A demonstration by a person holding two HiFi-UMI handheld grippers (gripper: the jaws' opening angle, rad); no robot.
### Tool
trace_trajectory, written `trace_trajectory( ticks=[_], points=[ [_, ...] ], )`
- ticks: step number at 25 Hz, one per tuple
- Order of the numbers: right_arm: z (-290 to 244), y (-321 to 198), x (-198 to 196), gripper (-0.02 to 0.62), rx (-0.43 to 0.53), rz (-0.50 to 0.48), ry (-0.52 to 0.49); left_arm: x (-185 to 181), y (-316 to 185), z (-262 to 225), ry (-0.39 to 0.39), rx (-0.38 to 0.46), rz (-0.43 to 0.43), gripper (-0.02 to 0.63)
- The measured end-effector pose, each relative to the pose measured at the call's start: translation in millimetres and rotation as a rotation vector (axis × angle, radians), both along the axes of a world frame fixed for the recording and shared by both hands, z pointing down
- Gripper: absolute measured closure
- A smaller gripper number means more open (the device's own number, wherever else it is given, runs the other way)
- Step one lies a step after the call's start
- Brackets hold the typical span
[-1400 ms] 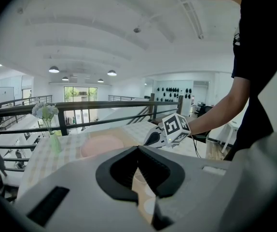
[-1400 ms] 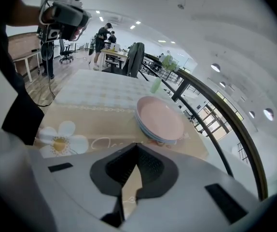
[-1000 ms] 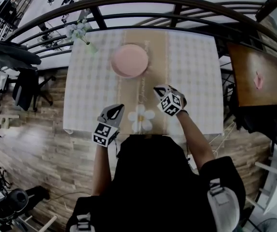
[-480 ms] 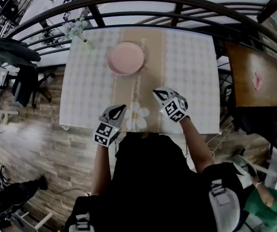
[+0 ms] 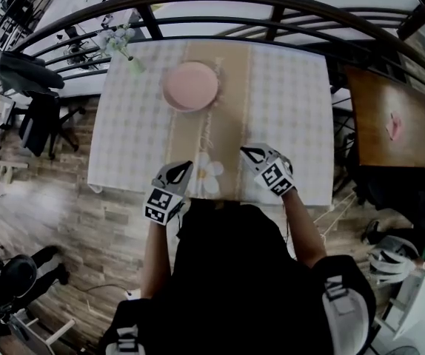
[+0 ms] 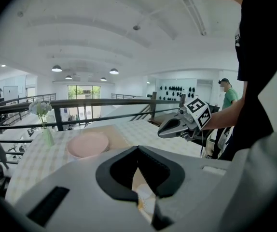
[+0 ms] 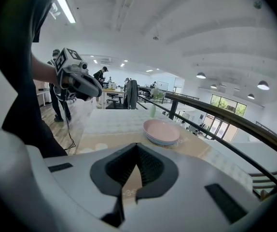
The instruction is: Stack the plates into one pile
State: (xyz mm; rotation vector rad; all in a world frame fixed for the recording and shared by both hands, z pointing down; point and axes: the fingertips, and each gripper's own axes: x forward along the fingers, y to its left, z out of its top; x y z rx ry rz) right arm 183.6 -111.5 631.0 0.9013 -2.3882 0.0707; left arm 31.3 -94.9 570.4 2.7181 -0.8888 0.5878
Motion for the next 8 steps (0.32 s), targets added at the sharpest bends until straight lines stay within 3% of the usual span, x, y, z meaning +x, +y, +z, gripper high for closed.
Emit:
trace_trajectory(
  ticks=[8],
  points=[
    [-6, 11, 13, 0.598, 0.009, -0.023, -0.004, 23, 15, -5, -0.003, 0.01, 0.0, 0.606]
  ],
)
